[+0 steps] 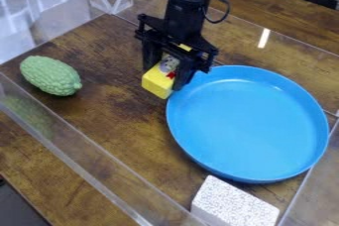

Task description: Put the yellow block in the blue tray

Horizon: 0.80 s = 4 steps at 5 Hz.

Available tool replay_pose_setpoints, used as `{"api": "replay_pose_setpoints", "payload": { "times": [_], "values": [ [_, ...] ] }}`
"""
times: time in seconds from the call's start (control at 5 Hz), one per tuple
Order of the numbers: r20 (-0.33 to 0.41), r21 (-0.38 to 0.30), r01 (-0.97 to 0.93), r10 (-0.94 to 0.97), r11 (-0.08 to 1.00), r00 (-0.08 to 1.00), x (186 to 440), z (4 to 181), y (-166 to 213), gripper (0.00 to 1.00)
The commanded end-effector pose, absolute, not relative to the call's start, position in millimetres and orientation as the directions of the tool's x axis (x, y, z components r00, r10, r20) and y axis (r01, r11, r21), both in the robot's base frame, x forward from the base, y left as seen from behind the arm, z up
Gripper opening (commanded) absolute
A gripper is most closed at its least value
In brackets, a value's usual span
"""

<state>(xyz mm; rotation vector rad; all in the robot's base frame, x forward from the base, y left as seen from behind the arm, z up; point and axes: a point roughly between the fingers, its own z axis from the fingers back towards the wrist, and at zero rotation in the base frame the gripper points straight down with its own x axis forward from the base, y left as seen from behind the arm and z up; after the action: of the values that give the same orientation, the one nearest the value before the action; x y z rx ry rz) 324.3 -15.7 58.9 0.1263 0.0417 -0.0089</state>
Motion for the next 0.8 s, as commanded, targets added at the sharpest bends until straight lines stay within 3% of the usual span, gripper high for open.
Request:
{"api": "replay_pose_setpoints", "payload": {
  "times": [0.0, 0.6],
  "values": [
    [0.04, 0.124, 0.029, -0.034, 0.992, 0.999, 323.0, 88.6, -22.1, 0.0],
    [0.06, 0.132, 0.091, -0.099, 0.987, 0.993, 326.5, 96.8, -40.5, 0.0]
  ]
}}
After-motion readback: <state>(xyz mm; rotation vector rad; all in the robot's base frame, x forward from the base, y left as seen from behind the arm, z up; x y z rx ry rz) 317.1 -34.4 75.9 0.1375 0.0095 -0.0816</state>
